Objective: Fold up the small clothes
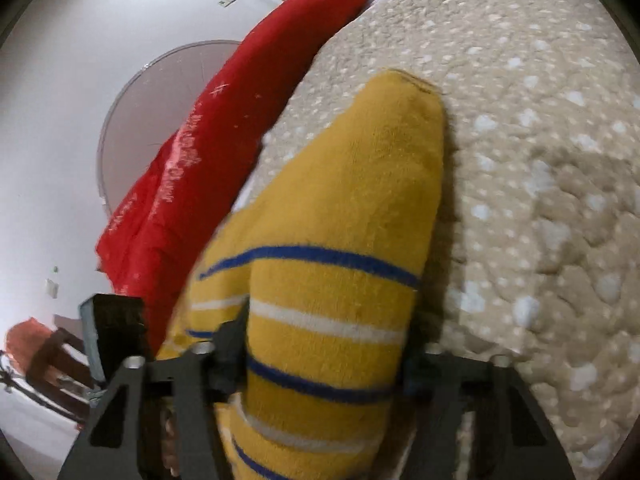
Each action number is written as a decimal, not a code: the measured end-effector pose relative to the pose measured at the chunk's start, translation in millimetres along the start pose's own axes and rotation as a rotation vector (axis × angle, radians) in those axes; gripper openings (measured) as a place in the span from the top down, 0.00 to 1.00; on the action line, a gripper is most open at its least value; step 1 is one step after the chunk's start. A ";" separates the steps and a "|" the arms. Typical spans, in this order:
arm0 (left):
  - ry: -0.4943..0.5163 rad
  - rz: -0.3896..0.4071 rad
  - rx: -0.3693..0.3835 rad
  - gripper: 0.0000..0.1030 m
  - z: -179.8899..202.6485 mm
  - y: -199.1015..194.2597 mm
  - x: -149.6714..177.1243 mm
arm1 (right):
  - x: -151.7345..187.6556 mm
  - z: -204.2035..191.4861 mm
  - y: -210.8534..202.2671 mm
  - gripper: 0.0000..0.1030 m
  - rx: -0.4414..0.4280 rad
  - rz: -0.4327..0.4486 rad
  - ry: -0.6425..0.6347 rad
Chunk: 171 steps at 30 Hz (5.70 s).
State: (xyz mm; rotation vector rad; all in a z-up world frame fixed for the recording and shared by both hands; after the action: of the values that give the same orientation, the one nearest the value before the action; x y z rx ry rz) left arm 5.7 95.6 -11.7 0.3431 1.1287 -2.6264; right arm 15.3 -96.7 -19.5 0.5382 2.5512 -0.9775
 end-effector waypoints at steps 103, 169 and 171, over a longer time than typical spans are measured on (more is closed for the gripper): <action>0.410 0.712 -0.460 0.00 177.1 -132.8 167.2 | 184.1 -8.0 -161.8 0.42 0.281 0.101 -0.022; 0.431 0.307 -0.538 0.00 147.7 -38.1 232.5 | 239.1 -36.3 -221.7 0.23 0.890 0.162 -0.174; 0.429 0.307 -0.536 0.00 147.6 -37.6 232.6 | 239.1 -35.9 -221.6 0.23 0.890 0.162 -0.175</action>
State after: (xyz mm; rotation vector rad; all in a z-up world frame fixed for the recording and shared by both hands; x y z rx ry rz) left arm -241.3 -21.4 39.1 0.9011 1.6931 -1.9365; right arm -301.3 -171.8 20.7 0.8137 1.7780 -1.9735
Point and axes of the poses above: each gripper's, at about its wrist camera, not at the fingertips, and y roughly the way its jaws point, z to its right, x to its underside, the point moved 3 cm from there along y, roughly the way its jaws point, and after that the axes turned 7 degrees about -y, right-handed, at the moved point
